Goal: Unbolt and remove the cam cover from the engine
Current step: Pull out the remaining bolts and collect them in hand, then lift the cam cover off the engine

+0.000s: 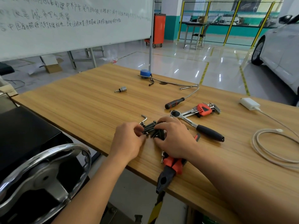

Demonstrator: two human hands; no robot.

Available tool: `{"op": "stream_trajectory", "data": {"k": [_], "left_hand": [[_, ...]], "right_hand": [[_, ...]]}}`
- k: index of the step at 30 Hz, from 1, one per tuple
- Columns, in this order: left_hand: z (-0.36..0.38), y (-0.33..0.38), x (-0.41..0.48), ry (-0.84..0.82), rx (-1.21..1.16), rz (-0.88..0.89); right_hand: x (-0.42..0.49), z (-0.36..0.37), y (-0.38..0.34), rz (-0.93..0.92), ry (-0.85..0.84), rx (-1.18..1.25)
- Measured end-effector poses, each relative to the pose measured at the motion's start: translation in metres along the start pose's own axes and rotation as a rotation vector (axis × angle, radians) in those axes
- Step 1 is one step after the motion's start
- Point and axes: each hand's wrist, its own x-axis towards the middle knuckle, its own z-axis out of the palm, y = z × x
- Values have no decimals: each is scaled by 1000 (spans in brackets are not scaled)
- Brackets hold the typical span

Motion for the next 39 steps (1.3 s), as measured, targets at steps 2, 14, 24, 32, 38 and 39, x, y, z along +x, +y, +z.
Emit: {"op": "stream_trajectory", "data": {"k": [2, 14, 24, 32, 38, 39], "left_hand": [[3, -2, 0, 2, -77, -3], [-68, -17, -98, 52, -312, -90], [-266, 7, -227, 443, -89, -72], [-383, -15, -337, 833, 280, -203], [-449, -55, -400, 988, 436, -450], [-455, -62, -404, 997, 477, -487]], "right_hand": [[0, 0, 0, 17, 32, -12], [-10, -20, -39, -92, 180, 136], [-9, -36, -323, -752, -33, 517], [12, -5, -457, -703, -111, 353], [-6, 17, -499, -737, -168, 347], [-10, 20, -506, -758, -161, 321]]}}
